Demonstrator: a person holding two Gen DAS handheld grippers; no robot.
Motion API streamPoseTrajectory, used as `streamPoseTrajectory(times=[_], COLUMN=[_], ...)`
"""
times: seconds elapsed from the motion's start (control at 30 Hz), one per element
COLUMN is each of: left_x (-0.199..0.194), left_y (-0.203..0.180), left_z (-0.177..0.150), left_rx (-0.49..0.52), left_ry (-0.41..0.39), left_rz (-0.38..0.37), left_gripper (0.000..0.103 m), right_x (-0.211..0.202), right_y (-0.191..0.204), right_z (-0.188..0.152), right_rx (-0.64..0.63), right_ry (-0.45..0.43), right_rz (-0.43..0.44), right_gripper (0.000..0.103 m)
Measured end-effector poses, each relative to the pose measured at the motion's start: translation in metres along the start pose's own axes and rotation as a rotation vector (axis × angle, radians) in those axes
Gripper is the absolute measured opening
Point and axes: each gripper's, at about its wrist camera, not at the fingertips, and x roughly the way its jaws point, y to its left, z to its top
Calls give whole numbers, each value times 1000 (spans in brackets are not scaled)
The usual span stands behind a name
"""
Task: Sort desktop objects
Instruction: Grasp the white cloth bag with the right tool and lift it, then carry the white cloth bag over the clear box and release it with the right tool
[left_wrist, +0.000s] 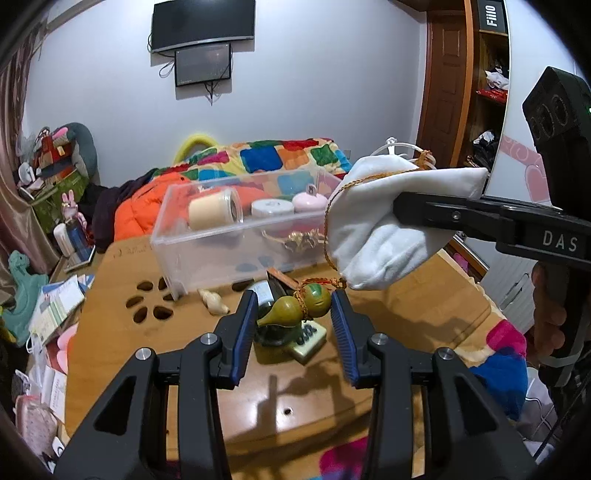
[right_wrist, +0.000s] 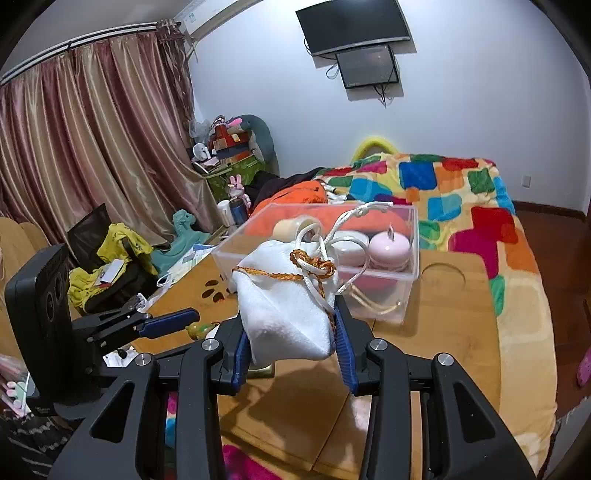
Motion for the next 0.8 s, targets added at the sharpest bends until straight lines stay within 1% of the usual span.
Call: streamPoseTrajectory(times=[0.1, 0.13, 0.27, 0.43, 0.57, 0.8], left_x=[2, 4, 9, 19, 27, 41], left_y=[3, 4, 8, 18, 25, 39], left_z=[8, 12, 22, 35, 41, 61], left_rx=[2, 12, 29, 22, 27, 47], left_ry=[0, 2, 7, 22, 30, 18], left_rz=[-15, -9, -16, -21, -15, 2], left_gripper=[40, 40, 40, 40, 40, 40], right_x=[0, 1, 7, 19, 30, 50], right_y=[2, 3, 1, 0, -1, -3], right_z=[8, 11, 21, 34, 45, 61], right_rx=[-19, -26, -30, -55, -72, -88], right_ry=[-11, -13, -10, 2, 11, 18], right_rz=[-10, -18, -29, -45, -57, -57], right_gripper=[36, 36, 36, 36, 36, 36])
